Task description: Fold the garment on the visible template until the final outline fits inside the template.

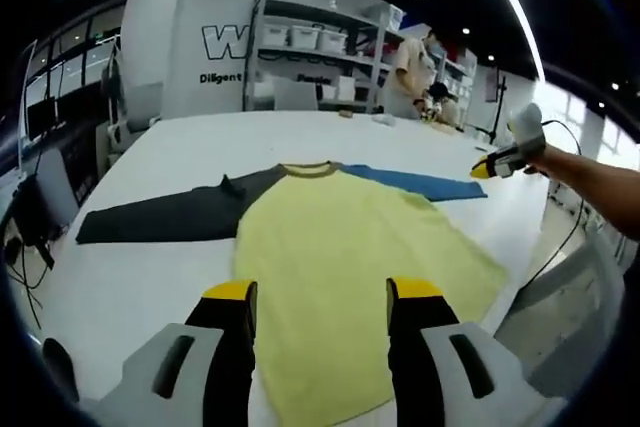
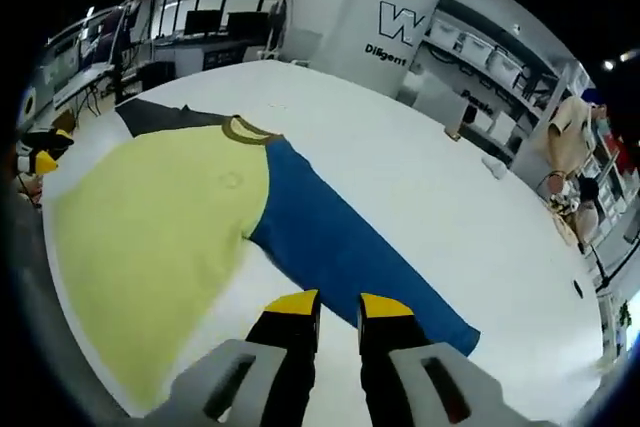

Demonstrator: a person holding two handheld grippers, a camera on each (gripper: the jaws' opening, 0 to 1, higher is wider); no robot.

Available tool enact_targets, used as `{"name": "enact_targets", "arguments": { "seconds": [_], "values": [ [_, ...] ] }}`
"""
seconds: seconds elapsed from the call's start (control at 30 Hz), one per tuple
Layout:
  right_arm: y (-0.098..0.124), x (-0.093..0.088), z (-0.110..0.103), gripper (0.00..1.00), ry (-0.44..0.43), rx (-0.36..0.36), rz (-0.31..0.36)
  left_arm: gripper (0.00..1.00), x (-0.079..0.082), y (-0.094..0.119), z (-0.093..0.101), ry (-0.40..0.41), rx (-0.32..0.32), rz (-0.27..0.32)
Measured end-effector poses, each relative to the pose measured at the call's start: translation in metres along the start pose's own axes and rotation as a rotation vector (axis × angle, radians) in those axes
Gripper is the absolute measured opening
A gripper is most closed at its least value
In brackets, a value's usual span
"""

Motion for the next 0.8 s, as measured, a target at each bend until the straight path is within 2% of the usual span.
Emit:
{"name": "enact_targets", "arguments": {
  "seconds": [0.13, 0.27, 0.43, 0.47, 0.5, 0.67, 0.8],
  "values": [
    [0.000, -0.012, 0.032, 0.15, -0.071, -0.094, 0.014, 0.48, 0.000, 0.001, 0.000, 0.002, 0.003, -0.003],
    [0.004, -0.027, 0.053, 0.17, -0.120, -0.144, 0.004, 0.47, -0.001, 0.000, 0.000, 0.003, 0.005, -0.008],
    [0.011, -0.044, 0.068, 0.19, -0.178, -0.205, 0.001, 0.47, -0.003, 0.000, -0.002, 0.007, 0.010, -0.014],
    [0.014, -0.051, 0.076, 0.20, -0.205, -0.249, 0.004, 0.47, -0.003, 0.000, -0.002, 0.008, 0.011, -0.015],
    [0.014, -0.053, 0.078, 0.23, -0.217, -0.257, 0.009, 0.47, -0.003, 0.000, -0.002, 0.008, 0.011, -0.014],
    [0.017, -0.073, 0.092, 0.22, -0.298, -0.313, -0.004, 0.47, -0.005, 0.000, -0.003, 0.007, 0.016, -0.024],
    [0.018, -0.084, 0.102, 0.25, -0.325, -0.362, 0.002, 0.47, -0.006, 0.000, -0.003, 0.007, 0.020, -0.031]
  ]
}}
Point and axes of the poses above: the point that each gripper's makers call its tool centre point, and the gripper's own axes: y roughly backward along the fingers, z roughly to its right, x roughly out of its top, the point moved 5 cm from there along y, roughly backward along the fingers, and after that the axes turned 8 degrees about z, right-handed, at the moved point
